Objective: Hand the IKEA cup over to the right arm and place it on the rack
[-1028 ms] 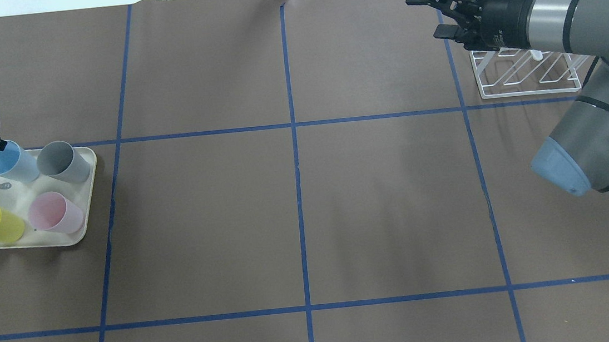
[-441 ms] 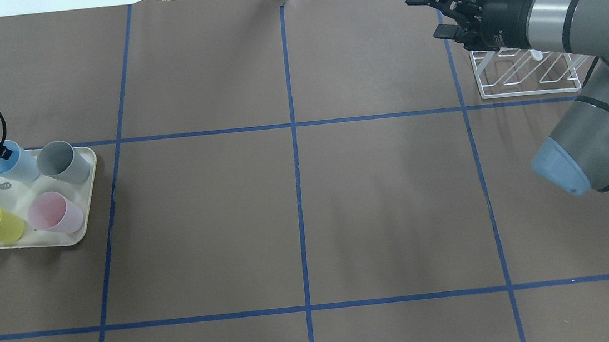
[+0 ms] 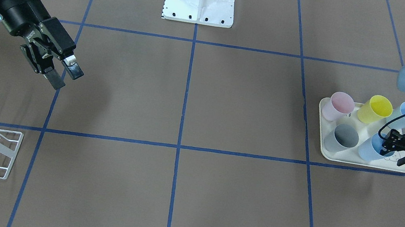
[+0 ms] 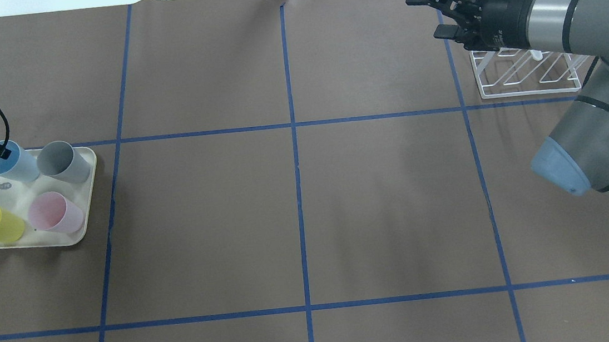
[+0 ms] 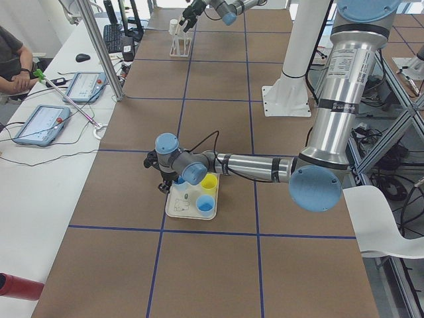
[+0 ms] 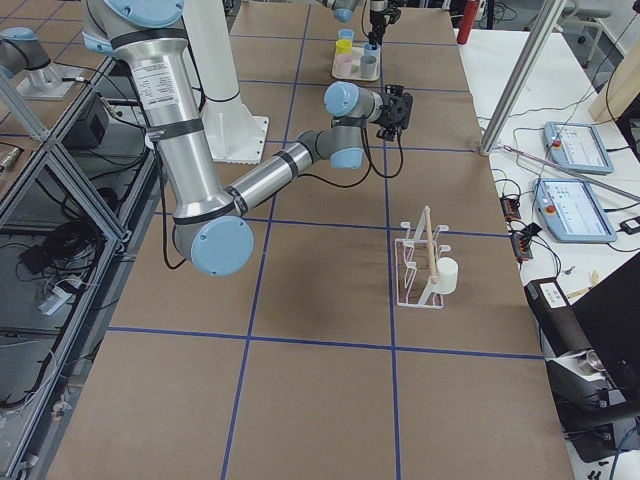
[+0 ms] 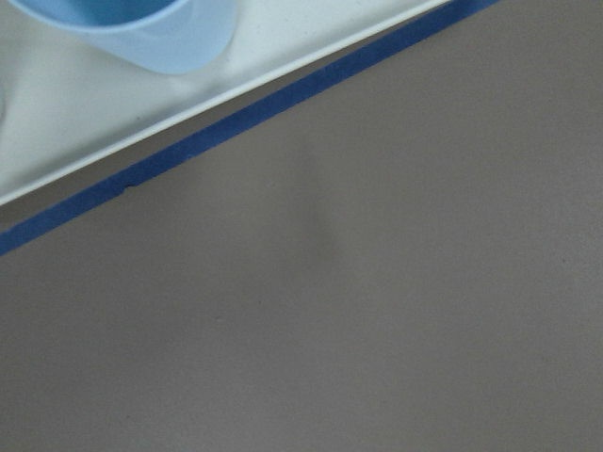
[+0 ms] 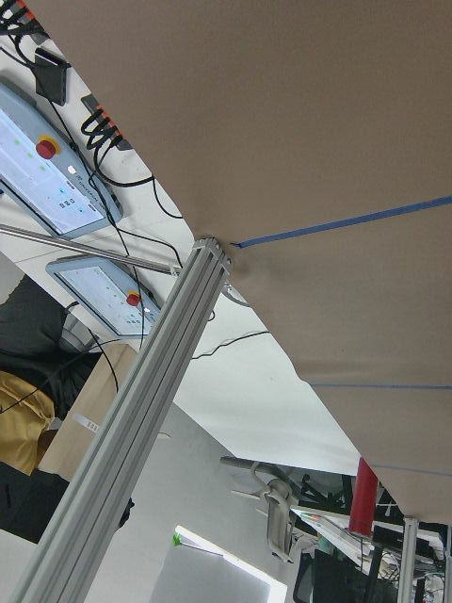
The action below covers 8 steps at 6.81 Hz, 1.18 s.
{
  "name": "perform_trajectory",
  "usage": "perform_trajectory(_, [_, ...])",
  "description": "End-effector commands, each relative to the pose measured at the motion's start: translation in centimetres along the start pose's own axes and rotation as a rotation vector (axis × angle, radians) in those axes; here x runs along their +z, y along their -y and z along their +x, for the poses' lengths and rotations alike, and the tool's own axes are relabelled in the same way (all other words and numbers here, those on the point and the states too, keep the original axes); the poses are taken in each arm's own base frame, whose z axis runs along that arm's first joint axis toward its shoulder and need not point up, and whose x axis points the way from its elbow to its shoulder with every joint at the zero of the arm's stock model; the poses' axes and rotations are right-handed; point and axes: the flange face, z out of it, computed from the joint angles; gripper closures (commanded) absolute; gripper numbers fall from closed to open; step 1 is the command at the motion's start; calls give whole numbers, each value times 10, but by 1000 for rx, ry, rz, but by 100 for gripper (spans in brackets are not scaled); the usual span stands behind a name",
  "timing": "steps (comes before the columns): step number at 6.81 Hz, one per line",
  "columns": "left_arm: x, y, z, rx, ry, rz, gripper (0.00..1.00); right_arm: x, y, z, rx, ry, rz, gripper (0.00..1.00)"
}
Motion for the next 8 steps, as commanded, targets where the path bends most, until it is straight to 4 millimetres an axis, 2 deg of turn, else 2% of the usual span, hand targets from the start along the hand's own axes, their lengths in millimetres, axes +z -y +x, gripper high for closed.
perform_trajectory(1, [-7,3,4,7,-5,10,52,0,0,0,0,1,0,0])
perform_trajectory(2, [-11,4,7,12,-8,18,52,0,0,0,0,-1,0,0])
perform_trajectory(6, [-8,-3,4,6,-1,10,53,-1,0,0,2,-1,0,0])
perform_trajectory(7, [-10,-2,5,6,-4,13,63,-1,0,-1,1,1,0,0])
perform_trajectory(8, [-11,-2,6,9,-7,14,68,-2,-1,-1,1,2,0,0])
